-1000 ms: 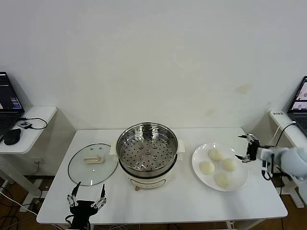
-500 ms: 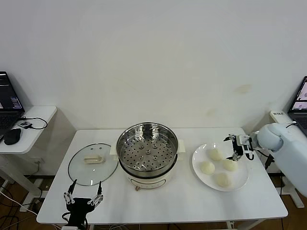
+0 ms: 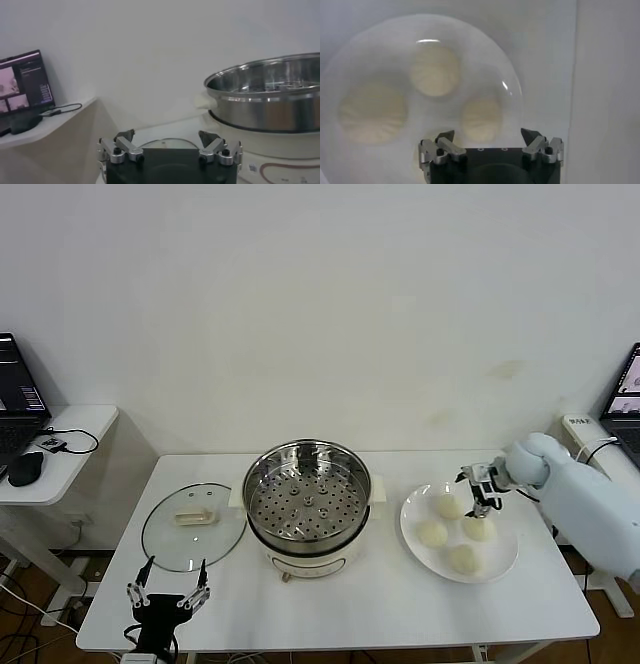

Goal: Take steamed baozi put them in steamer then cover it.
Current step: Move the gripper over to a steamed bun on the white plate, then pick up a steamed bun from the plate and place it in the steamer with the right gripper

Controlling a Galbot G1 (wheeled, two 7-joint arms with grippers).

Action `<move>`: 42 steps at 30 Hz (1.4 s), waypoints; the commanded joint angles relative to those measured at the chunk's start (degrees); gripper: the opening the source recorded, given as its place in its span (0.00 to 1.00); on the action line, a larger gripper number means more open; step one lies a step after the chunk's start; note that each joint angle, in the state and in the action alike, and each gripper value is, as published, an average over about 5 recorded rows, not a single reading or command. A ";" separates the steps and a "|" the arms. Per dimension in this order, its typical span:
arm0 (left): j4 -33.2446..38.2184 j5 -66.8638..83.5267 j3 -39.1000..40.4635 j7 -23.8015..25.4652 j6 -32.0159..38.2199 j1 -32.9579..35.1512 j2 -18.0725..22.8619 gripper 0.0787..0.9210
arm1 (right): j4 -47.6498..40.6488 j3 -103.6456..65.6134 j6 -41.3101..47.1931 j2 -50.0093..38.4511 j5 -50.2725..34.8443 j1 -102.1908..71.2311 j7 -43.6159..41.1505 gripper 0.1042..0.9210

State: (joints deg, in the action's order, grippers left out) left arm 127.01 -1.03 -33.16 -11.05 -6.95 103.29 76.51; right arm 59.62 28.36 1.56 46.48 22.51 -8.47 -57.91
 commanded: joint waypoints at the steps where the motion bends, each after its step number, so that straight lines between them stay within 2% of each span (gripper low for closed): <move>1: -0.14 0.21 -0.46 -0.01 0.01 -0.02 -0.02 0.88 | -4.95 2.42 -0.51 3.35 2.13 2.13 -0.30 0.88; 13: -1.10 0.87 -1.22 -0.10 0.21 -0.24 -0.21 0.88 | -9.13 1.27 -0.86 7.32 4.67 1.17 0.94 0.86; 29: -0.71 0.83 -1.11 -0.23 0.28 0.01 -0.15 0.88 | -9.76 -0.58 -0.82 7.25 5.58 -0.26 1.47 0.64; 35: -0.45 0.78 -1.03 -0.25 0.27 0.18 -0.12 0.88 | -5.96 0.42 0.17 5.01 1.82 1.27 0.47 0.60; 42: -0.15 0.77 -0.52 -0.27 0.27 0.17 -0.26 0.88 | 2.56 5.25 2.65 -0.76 -7.72 6.91 -1.20 0.61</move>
State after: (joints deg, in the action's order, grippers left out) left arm 126.83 -0.22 -33.57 -11.33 -6.66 103.38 76.22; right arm 59.07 32.91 3.69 47.38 18.23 -2.48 -58.63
